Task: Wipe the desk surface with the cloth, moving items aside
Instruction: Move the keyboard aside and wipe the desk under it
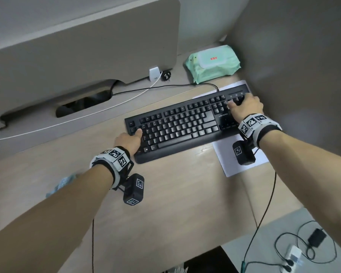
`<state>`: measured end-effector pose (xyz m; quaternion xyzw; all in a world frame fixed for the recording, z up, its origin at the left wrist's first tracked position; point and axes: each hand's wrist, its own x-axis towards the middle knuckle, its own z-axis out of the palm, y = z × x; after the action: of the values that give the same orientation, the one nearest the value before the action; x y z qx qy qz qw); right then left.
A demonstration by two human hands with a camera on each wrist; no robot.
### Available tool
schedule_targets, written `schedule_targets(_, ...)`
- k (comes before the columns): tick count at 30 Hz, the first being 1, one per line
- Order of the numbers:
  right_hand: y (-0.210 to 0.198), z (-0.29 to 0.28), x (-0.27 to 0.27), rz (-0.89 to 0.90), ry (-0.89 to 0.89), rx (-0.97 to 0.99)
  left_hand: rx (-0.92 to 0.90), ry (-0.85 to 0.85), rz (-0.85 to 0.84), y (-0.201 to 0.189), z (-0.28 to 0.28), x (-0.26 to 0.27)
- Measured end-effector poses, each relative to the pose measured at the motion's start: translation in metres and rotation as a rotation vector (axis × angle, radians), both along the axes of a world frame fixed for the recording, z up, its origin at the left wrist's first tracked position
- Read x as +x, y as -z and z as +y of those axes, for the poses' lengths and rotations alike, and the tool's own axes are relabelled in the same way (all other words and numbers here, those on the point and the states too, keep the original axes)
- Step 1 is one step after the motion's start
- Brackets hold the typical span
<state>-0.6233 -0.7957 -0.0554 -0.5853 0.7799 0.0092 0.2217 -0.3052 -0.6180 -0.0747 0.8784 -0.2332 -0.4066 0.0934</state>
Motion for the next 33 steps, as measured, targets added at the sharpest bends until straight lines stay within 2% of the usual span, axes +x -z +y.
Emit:
schedule_targets(6,-0.017,0.031,0.069,-0.011,-0.196,-0.052,-0.1,0.085,-0.04,-0.02,0.028,0.032)
schedule_targets(10,-0.021,0.069,0.136,-0.079,-0.319,-0.053,-0.182,0.06,-0.134,-0.031,0.072,0.078)
schedule_targets(14,-0.025,0.12,0.209,-0.172,-0.457,-0.022,-0.192,-0.001,-0.238,-0.038,0.129,0.143)
schedule_targets(18,-0.025,0.189,0.281,-0.278,-0.71,0.11,-0.134,-0.038,-0.321,-0.036,0.199,0.213)
schedule_targets(22,-0.031,0.273,0.338,-0.168,-1.086,0.33,0.063,0.025,-0.371,-0.023,0.269,0.268)
schedule_targets(24,-0.034,0.311,0.361,-0.117,-1.245,0.358,0.124,0.035,-0.373,-0.017,0.296,0.287)
schedule_targets(27,-0.028,0.357,0.382,0.019,-1.43,0.36,0.119,0.023,-0.388,-0.011,0.318,0.305)
schedule_targets(30,-0.01,0.387,0.396,0.2,-1.492,0.347,0.113,0.079,-0.374,-0.007,0.328,0.313)
schedule_targets(33,-0.001,0.384,0.4,0.234,-1.423,0.293,0.078,0.184,-0.334,-0.001,0.333,0.313)
